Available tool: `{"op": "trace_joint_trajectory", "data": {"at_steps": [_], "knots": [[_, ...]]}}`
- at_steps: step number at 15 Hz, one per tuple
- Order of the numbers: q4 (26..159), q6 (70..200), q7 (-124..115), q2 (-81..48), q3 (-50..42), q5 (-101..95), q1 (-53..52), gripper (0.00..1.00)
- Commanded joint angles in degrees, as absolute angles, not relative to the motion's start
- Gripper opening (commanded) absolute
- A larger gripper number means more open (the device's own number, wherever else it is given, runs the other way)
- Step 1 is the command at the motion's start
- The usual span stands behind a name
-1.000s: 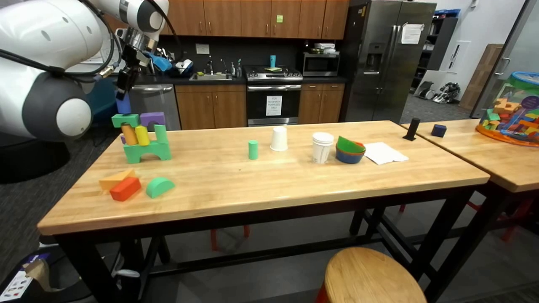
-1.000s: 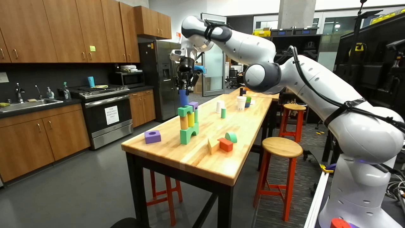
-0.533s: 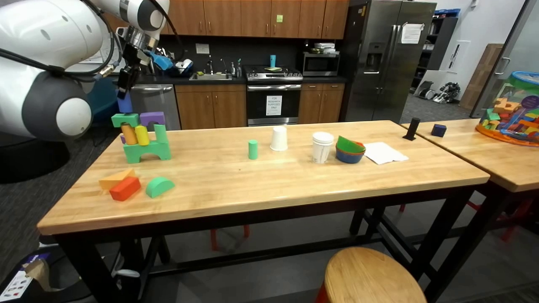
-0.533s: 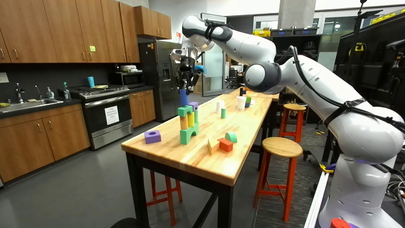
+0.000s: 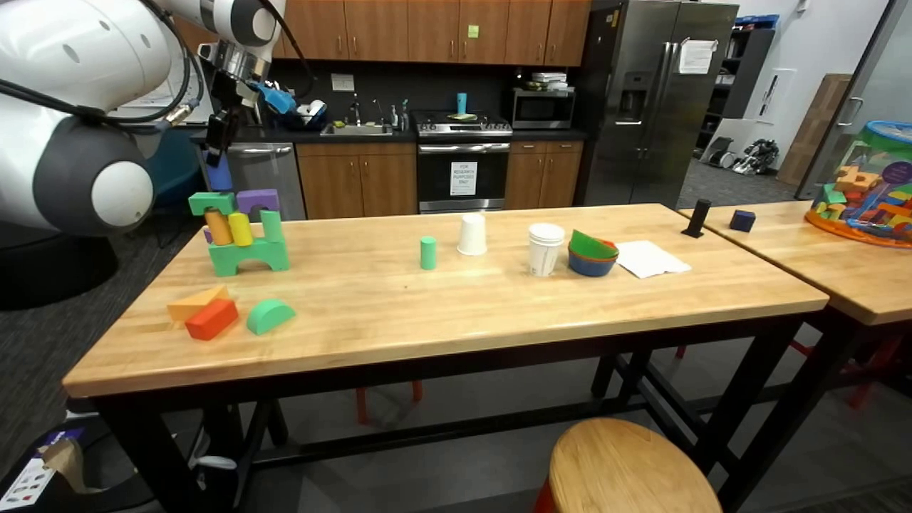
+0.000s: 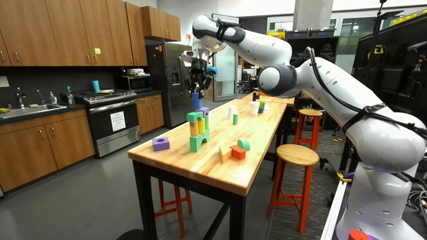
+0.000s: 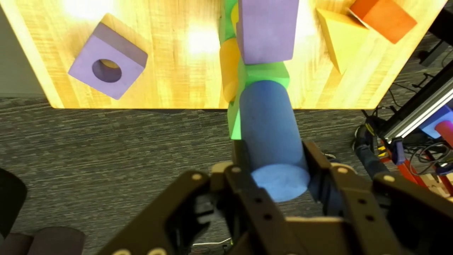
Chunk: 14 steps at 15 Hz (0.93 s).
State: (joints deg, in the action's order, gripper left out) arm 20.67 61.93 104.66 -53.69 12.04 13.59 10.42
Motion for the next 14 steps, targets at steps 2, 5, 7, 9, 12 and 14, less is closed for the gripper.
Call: {"op": "trace_joint_trajectory", "data": {"at_steps": [2, 5, 7, 9, 12, 14], "knots": [[20.5, 63.2, 108.6, -52.3, 10.7, 11.8, 9.6, 0.16], [20.4, 63.4, 108.5, -52.2, 10.8, 12.1, 9.6, 0.16], [20.4, 63.1, 108.2, -51.9, 10.9, 12.4, 9.8, 0.16], [20.4, 62.6, 108.1, -51.5, 11.1, 12.6, 9.8, 0.16], [20.4, 62.0, 107.9, -51.1, 10.8, 12.2, 9.4, 0.16], [20.5, 61.4, 107.7, -51.0, 11.0, 12.5, 9.4, 0.16]]}}
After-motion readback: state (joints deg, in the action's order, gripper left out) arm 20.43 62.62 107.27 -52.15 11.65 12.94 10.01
